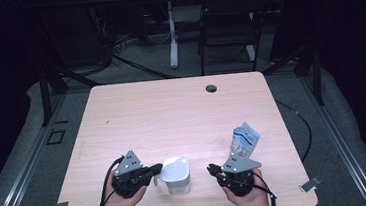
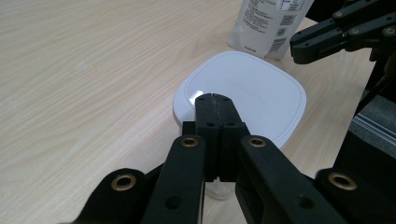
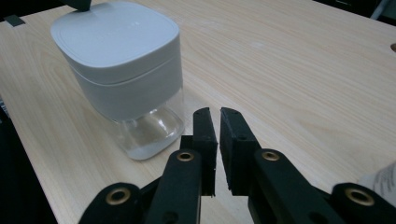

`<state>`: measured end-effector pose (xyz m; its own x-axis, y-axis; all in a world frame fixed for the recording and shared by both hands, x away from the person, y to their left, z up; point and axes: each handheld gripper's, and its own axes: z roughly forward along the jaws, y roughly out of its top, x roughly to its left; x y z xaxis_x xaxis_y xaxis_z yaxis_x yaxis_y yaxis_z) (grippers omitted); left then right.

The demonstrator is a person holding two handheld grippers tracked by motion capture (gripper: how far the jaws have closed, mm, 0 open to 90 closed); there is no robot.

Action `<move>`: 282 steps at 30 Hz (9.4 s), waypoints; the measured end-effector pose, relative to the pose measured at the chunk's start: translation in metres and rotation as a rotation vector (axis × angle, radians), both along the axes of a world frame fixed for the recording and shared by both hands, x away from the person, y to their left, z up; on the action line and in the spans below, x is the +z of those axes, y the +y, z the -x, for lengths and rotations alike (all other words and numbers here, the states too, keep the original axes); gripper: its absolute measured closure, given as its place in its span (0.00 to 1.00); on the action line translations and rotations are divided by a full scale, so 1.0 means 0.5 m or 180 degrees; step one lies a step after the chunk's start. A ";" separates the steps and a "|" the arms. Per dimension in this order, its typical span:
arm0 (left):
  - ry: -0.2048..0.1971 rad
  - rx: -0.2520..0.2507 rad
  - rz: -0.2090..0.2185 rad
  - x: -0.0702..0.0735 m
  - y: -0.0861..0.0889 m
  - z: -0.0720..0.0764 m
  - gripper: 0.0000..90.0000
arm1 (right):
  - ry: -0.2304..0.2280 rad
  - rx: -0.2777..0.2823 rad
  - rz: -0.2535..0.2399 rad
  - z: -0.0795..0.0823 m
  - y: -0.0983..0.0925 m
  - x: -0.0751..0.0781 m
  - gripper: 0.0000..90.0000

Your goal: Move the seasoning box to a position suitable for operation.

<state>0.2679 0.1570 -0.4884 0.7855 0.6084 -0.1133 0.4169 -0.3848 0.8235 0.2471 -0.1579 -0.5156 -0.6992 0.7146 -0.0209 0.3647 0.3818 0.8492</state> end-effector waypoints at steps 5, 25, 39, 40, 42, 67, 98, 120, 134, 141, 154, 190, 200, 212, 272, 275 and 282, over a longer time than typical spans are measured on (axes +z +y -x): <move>0.0011 0.0010 0.0017 -0.001 0.001 0.000 1.00 | -0.0035 0.0131 0.0029 -0.010 0.021 0.009 1.00; -0.0021 0.0058 0.0007 -0.001 0.000 0.005 1.00 | 0.0083 0.0551 0.0115 -0.040 0.056 0.038 1.00; -0.0007 0.0075 0.0028 -0.002 0.001 0.005 1.00 | 0.0190 0.0667 0.0135 -0.028 0.070 0.007 1.00; -0.0009 0.0074 0.0026 -0.002 0.001 0.005 1.00 | 0.0185 0.0668 0.0134 -0.028 0.072 0.006 1.00; -0.0009 0.0075 0.0027 -0.002 0.001 0.005 1.00 | 0.0183 0.0675 0.0135 -0.027 0.073 0.005 1.00; 0.0001 0.0092 0.0046 -0.004 0.006 0.004 1.00 | 0.0098 0.0718 0.0092 -0.021 0.082 0.017 0.99; 0.0044 0.0341 0.0070 -0.004 0.083 0.001 0.92 | 0.0185 0.0701 0.0168 -0.036 0.107 0.062 1.00; -0.0001 0.0426 0.0109 0.003 0.099 0.002 0.76 | 0.0149 0.0766 0.0169 -0.039 0.126 0.087 1.00; 0.0009 0.0466 0.0091 -0.011 0.097 -0.004 0.69 | 0.0111 0.0824 0.0139 -0.038 0.140 0.103 1.00; 0.0026 0.0482 0.0082 -0.016 0.099 -0.005 0.66 | 0.0090 0.0844 0.0107 -0.038 0.151 0.109 1.00; 0.0068 0.0473 0.0108 -0.021 0.104 -0.010 0.66 | 0.0059 0.0920 0.0098 -0.036 0.177 0.119 1.00; 0.0056 0.0553 0.0112 -0.031 0.115 -0.017 0.63 | -0.0055 0.0654 0.0163 -0.021 0.138 0.088 0.75; 0.0060 0.0601 0.0114 -0.035 0.119 -0.019 0.61 | -0.0050 0.0466 0.0115 -0.007 0.085 0.074 0.59; 0.0057 0.0619 0.0128 -0.034 0.121 -0.018 0.60 | -0.0107 0.0148 0.0080 0.011 0.004 0.066 0.57; 0.0109 0.0761 0.0217 -0.040 0.146 -0.025 0.60 | -0.0089 -0.0947 0.0036 0.011 -0.184 0.054 0.53; 0.0114 0.0768 0.0228 -0.040 0.147 -0.025 0.60 | -0.0109 -0.0996 0.0064 0.005 -0.185 0.050 0.51; 0.0124 0.0792 0.0239 -0.041 0.152 -0.026 0.60 | -0.0150 -0.1073 -0.0037 -0.017 -0.183 0.040 0.45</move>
